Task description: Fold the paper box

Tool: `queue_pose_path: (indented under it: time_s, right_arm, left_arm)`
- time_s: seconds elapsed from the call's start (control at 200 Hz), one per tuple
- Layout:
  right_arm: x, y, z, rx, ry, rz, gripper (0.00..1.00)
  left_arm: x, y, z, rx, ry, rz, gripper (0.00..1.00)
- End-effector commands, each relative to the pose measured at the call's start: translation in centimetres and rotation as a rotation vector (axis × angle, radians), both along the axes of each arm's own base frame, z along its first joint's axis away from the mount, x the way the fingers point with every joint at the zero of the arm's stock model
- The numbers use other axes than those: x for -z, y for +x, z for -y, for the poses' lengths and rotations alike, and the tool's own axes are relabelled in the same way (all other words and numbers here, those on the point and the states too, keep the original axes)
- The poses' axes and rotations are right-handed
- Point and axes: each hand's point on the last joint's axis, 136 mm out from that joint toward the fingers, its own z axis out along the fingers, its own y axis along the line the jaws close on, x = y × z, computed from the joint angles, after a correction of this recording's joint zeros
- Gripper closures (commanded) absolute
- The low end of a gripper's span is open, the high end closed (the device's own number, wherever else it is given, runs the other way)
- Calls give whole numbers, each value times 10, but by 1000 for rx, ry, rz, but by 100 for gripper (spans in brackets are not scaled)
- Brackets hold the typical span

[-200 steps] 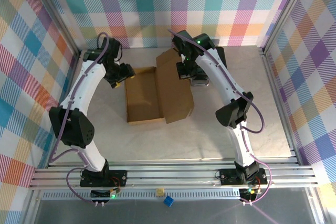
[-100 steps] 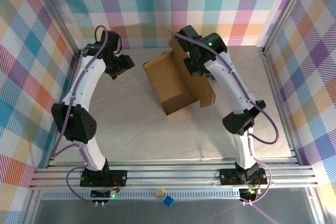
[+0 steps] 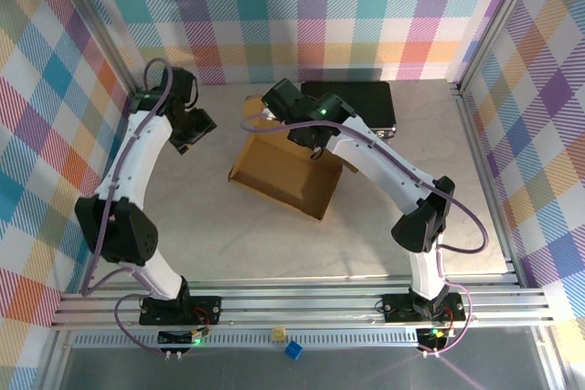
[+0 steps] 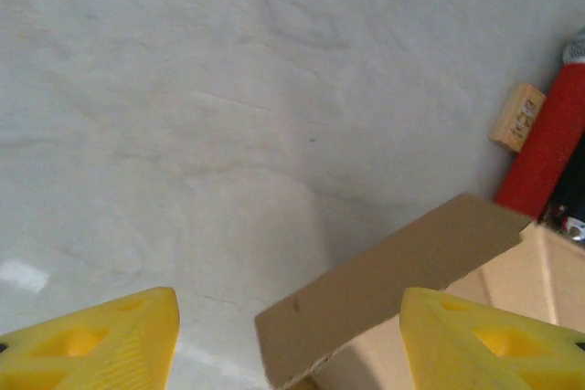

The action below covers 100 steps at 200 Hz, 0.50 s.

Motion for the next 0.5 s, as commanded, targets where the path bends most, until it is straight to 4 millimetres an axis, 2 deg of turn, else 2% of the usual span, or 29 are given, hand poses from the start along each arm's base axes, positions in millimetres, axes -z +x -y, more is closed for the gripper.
queue_pose_path:
  time_s: [0.0, 0.13, 0.275, 0.395, 0.495]
  right_arm:
    - [-21, 7, -16, -107, -15, 109, 100]
    - [-3, 11, -42, -230, -83, 175, 100]
    - [3, 19, -67, -344, -117, 292, 100]
    - [6, 16, -83, -445, -135, 372, 100]
    - [13, 13, -88, -475, -145, 388, 100]
  left_arm:
    - [-18, -20, -24, -94, 20, 55, 36]
    - [-5, -37, -22, -153, -74, 32, 35]
    - [5, -44, -9, -294, -266, 10, 33]
    - [-7, -35, 7, -377, -430, 38, 30]
    - [-15, -28, 12, -385, -469, 40, 27]
